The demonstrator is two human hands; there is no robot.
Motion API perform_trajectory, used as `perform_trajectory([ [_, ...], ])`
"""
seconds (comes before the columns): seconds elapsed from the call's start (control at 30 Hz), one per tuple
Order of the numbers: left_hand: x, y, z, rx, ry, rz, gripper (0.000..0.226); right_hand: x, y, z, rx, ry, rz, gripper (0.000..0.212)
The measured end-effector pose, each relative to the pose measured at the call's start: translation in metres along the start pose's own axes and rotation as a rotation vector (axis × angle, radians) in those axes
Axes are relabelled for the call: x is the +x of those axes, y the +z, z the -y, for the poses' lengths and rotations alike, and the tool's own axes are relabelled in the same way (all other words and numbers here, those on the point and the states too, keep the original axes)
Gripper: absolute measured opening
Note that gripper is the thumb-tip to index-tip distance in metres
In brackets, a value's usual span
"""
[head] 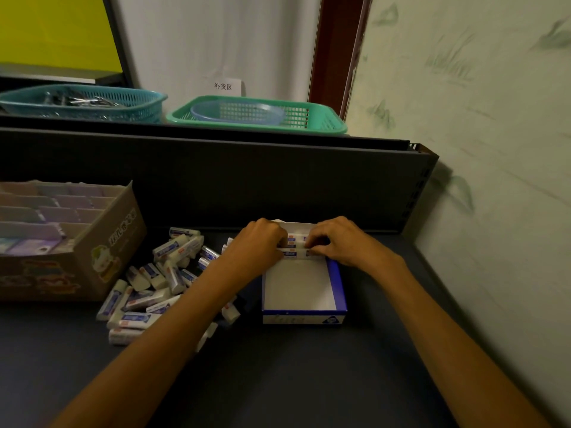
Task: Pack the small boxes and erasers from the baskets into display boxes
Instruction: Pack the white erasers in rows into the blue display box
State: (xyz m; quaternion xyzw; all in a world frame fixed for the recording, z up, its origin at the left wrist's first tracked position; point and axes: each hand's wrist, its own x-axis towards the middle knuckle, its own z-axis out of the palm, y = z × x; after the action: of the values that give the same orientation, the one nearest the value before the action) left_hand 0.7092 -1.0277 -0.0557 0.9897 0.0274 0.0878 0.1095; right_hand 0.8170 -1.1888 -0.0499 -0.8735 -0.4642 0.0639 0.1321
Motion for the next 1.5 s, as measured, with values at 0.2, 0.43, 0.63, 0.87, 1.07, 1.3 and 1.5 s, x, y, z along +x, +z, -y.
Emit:
perform_trajectory([
  [0.2, -0.001, 0.0, -0.001, -0.008, -0.015, -0.008, 0.027, 0.0, -0.001, 0.004, -0.023, 0.01, 0.016, 0.02],
  [0.43, -0.001, 0.0, -0.002, -0.02, -0.019, -0.016, 0.025, -0.001, -0.001, 0.006, -0.018, 0.022, 0.028, 0.021],
  [0.63, 0.0, 0.0, -0.002, -0.033, -0.028, -0.005, 0.025, -0.002, 0.001, 0.007, -0.016, 0.036, 0.032, 0.022],
  [0.87, -0.002, -0.003, -0.003, -0.021, -0.029, 0.006, 0.026, -0.007, -0.003, 0.013, -0.025, 0.035, 0.037, 0.023],
  [1.07, -0.01, -0.02, 0.005, -0.049, -0.041, -0.023, 0.04, -0.017, -0.006, 0.02, 0.043, 0.044, -0.075, 0.03],
  [1.3, -0.056, -0.046, 0.03, 0.153, -0.17, -0.044, 0.059, -0.026, -0.001, 0.044, -0.04, -0.008, -0.265, 0.045],
  [1.5, -0.093, -0.056, 0.055, 0.166, -0.223, -0.035, 0.063, -0.017, 0.008, 0.079, -0.052, -0.031, -0.256, 0.048],
])
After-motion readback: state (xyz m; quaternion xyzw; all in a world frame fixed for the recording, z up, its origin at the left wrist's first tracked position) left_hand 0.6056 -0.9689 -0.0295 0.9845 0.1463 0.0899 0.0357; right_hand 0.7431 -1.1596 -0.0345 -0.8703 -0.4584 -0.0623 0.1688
